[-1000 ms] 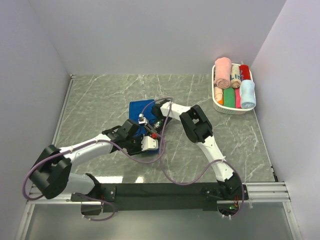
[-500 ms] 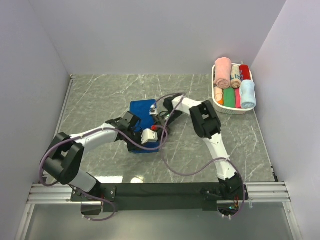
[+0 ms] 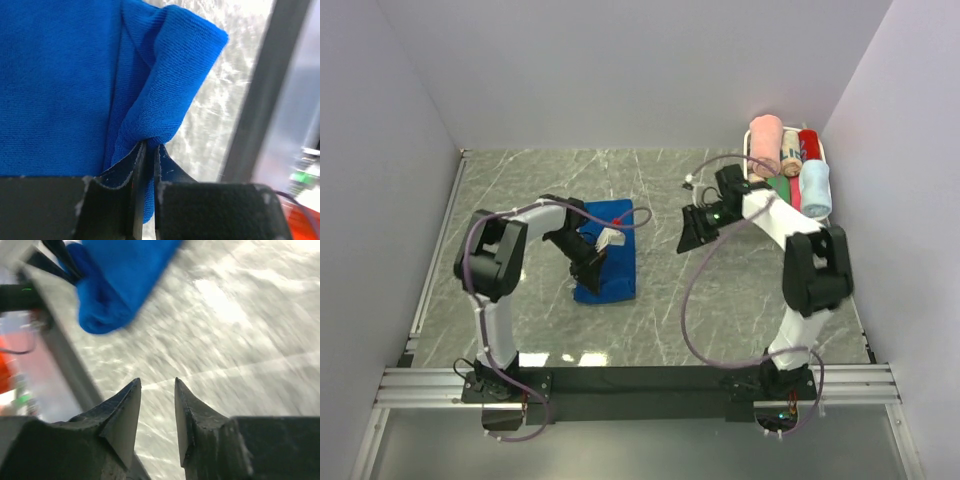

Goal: Roll the towels
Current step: Roll the towel

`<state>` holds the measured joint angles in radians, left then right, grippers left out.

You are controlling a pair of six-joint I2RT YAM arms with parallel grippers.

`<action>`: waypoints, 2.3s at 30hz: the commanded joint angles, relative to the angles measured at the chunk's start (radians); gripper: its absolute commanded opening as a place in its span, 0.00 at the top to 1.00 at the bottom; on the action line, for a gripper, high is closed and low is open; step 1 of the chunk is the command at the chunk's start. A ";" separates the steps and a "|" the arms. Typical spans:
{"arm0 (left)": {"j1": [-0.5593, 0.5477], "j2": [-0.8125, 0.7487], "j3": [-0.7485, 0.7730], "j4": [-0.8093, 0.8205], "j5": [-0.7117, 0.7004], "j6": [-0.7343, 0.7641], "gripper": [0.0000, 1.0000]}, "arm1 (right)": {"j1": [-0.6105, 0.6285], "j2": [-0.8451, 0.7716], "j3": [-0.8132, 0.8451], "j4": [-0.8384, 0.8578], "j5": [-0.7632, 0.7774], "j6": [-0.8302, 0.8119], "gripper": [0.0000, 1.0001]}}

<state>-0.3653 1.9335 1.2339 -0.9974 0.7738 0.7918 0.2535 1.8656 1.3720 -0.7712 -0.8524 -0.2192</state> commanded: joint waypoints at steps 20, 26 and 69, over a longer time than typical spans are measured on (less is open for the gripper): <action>0.066 0.418 0.466 -0.276 -0.142 0.018 0.94 | 0.578 -0.277 -0.217 0.484 0.493 -0.426 0.34; 0.066 0.420 0.467 -0.264 -0.140 -0.002 0.90 | 0.673 -0.126 -0.131 0.501 0.513 -0.486 0.33; 0.226 -0.681 -0.247 0.313 -0.172 0.011 0.38 | 0.400 0.541 0.409 -0.186 -0.112 -0.342 1.00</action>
<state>-0.0483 1.3216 1.0920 -0.7979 0.7338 0.7227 0.6693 2.3047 1.7477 -0.8051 -0.9836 -0.5766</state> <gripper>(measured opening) 0.623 0.129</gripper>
